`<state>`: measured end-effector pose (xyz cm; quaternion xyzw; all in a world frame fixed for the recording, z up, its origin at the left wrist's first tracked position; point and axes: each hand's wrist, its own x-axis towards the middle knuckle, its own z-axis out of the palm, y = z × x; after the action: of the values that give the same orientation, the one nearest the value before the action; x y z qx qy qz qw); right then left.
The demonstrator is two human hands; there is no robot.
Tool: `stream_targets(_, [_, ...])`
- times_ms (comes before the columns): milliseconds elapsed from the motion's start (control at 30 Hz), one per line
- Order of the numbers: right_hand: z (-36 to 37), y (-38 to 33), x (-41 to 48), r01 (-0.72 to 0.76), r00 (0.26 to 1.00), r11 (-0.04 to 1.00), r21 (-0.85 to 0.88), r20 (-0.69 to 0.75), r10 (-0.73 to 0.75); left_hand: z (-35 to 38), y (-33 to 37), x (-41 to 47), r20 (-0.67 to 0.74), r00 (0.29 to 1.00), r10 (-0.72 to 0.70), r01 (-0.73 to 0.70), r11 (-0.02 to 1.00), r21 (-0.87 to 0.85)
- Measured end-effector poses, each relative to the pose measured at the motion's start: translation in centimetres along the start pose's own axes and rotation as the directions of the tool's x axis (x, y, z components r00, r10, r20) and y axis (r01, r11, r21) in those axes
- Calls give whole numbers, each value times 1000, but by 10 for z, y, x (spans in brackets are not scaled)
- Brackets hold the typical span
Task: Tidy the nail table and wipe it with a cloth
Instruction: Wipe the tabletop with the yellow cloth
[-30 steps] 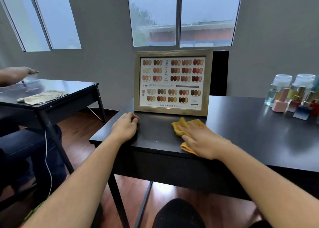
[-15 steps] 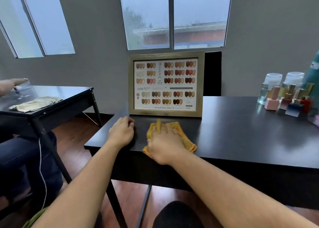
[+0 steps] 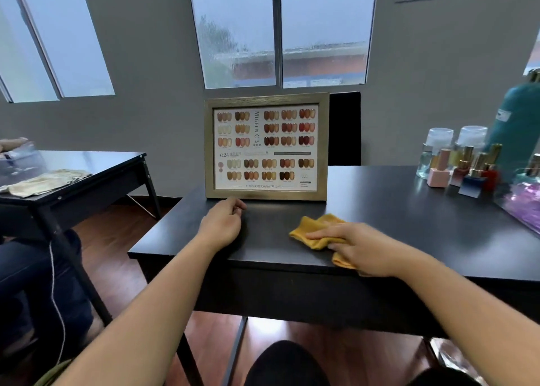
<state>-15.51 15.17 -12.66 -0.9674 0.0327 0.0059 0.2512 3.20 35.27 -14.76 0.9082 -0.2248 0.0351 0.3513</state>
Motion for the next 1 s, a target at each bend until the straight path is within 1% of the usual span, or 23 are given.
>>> stream_targets(100, [-22, 47, -25, -158, 981, 988, -2, -112, 156, 16, 19, -1, 62, 994, 86, -91, 992, 83])
stream_targets(200, [-34, 76, -35, -308, 929, 951, 13, -212, 304, 26, 28, -1, 82, 988, 132, -145, 974, 175])
stream_targets(300, [-29, 73, -20, -453, 849, 891, -35, -323, 419, 27, 29, 0, 86, 987, 133, -148, 968, 204])
stream_targets(333, [-24, 65, -13, -490, 829, 869, -66, -344, 441, 27, 29, 0, 90, 987, 134, -151, 965, 213])
stream_targets(367, [-19, 54, -5, -505, 825, 857, -102, -348, 445, 27, 29, -1, 95, 986, 139, -157, 962, 222])
stream_targets(433, [-4, 28, 11, -477, 851, 864, -162, -330, 408, 27, 29, -2, 101, 984, 149, -169, 957, 234])
stream_targets(533, [20, -15, 29, -331, 917, 929, -164, -290, 276, 27, 27, -3, 97, 983, 157, -174, 961, 217])
stream_targets(567, [26, -26, 31, -255, 943, 954, -159, -258, 209, 27, 26, -3, 95, 983, 159, -175, 962, 211])
stream_targets(633, [33, -35, 30, -100, 986, 978, -185, -150, 72, 27, 25, -2, 95, 982, 163, -179, 962, 205])
stream_targets(667, [32, -33, 26, -45, 995, 982, -185, -96, 28, 27, 25, -2, 98, 982, 163, -180, 962, 206])
stream_targets(733, [26, -19, 14, 15, 999, 988, -156, -27, -19, 27, 25, -2, 105, 980, 167, -186, 960, 209])
stream_targets(800, [16, 0, 0, 38, 999, 990, -132, -16, -40, 26, 25, -3, 109, 979, 172, -192, 959, 210])
stream_targets(867, [4, 23, -17, 22, 998, 990, -139, -48, -29, 26, 25, -4, 110, 978, 175, -195, 959, 208])
stream_targets(933, [-11, 47, -32, -32, 996, 992, -122, -83, 22, 26, 26, -5, 109, 977, 181, -200, 958, 207])
stream_targets(1000, [-27, 73, -45, -116, 988, 991, -72, -110, 107, 26, 26, -5, 108, 977, 185, -204, 957, 206])
